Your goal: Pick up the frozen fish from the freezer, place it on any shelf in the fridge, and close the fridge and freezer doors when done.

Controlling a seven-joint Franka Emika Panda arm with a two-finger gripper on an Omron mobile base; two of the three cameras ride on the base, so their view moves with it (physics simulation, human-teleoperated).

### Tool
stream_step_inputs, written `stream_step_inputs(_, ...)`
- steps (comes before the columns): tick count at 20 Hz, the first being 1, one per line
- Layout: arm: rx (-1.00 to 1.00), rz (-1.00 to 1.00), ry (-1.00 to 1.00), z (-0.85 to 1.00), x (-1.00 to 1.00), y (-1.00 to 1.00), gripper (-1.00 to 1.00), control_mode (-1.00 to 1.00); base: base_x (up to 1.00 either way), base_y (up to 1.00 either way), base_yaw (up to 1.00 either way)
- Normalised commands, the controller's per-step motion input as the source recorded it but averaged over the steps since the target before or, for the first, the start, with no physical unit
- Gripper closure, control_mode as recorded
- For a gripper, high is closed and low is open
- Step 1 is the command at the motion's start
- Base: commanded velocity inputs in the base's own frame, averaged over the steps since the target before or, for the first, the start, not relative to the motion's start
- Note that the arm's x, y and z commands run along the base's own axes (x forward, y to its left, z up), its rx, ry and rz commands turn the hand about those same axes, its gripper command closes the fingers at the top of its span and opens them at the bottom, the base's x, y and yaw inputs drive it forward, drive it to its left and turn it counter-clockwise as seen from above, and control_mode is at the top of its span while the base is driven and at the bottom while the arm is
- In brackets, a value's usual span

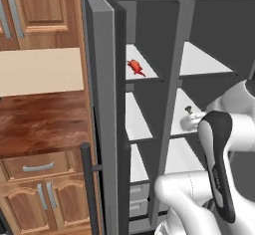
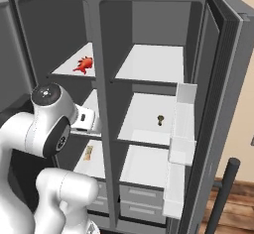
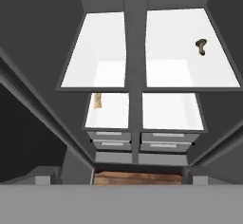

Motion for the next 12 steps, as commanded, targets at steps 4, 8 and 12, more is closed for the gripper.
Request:
stream_step_inputs(4, 0.0, 0.0, -0.24, 0.81, 0.0, 0.0, -1.0, -1.0, 0.0, 0.0, 0.0)
stream_step_inputs(8, 0.0, 0.0, -0.17, 0.9, 0.03, 0.12, -1.0, -1.0, 0.0, 0.0, 0.0)
stream_step_inputs(12, 0.0, 0.0, -0.07, 0.83, 0.05, 0.4, -1.0, -1.0, 0.0, 0.0, 0.0)
